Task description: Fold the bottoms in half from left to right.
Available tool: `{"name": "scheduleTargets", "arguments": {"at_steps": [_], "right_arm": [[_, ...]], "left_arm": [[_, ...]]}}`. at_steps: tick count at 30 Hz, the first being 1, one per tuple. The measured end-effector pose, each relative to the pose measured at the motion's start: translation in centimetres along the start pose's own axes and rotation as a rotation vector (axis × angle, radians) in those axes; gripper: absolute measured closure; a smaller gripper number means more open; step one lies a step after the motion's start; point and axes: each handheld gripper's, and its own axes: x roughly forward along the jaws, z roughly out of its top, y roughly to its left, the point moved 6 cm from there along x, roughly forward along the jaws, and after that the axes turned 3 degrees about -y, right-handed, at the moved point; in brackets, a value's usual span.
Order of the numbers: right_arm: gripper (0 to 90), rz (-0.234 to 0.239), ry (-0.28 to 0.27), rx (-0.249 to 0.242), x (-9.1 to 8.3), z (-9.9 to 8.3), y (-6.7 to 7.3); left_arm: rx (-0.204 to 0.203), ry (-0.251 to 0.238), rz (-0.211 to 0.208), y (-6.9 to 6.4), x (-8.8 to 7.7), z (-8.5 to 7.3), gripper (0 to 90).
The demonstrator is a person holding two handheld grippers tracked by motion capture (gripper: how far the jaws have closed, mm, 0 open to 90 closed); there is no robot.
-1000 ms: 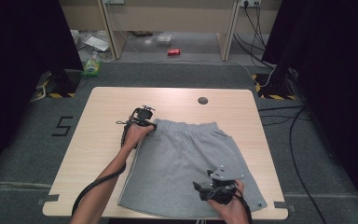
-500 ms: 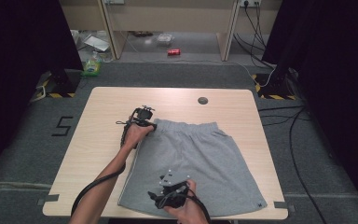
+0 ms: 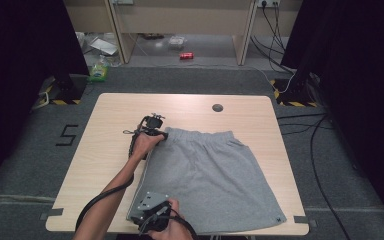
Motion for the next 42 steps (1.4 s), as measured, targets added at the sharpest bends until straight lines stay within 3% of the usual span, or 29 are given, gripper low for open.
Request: {"name": "scheduleTargets", "arguments": {"at_steps": [6, 12, 16, 17, 20, 24, 33, 38, 40, 42], "right_arm": [[49.5, 0.016, 0.033, -0.019, 1.9, -0.3, 1.2], [54.4, -0.028, 0.062, -0.075, 2.9, -0.4, 1.2], [64.9, -0.032, 0.064, -0.087, 3.0, -0.3, 1.3], [75.2, -0.025, 0.059, -0.095, 3.0, -0.3, 1.4], [83.1, -0.027, 0.053, -0.103, 2.8, -0.4, 1.2], [84.8, -0.017, 0.045, -0.080, 2.4, -0.6, 0.8], [85.1, -0.013, -0.028, -0.032, -1.1, 0.2, -0.3], [85.1, -0.037, -0.095, -0.003, -4.5, 0.8, -1.4], [85.1, -0.041, -0.103, 0.010, -5.0, 0.8, -1.5], [85.1, -0.065, -0.140, 0.040, -7.4, 0.6, -2.4]], "left_arm": [[0.012, 0.002, 0.004, -0.1, 0.0, 0.0, 77.8], [0.011, -0.001, 0.003, 0.0, 0.0, 0.0, 77.8], [0.011, 0.001, 0.003, 0.0, 0.0, 0.0, 77.8], [0.011, -0.001, 0.005, -0.1, 0.0, 0.0, 77.8], [0.013, -0.006, 0.005, -0.1, 0.0, 0.0, 77.8], [-0.003, -0.007, -0.008, 0.0, -0.1, 0.0, 78.2], [0.007, -0.030, -0.003, -0.6, -1.4, 1.6, 78.7], [-0.006, -0.047, -0.020, -1.4, -2.5, 3.0, 78.8], [-0.007, -0.050, -0.026, -1.8, -2.8, 3.4, 78.8], [-0.001, -0.054, -0.024, -2.6, -3.1, 4.3, 78.8]]}}
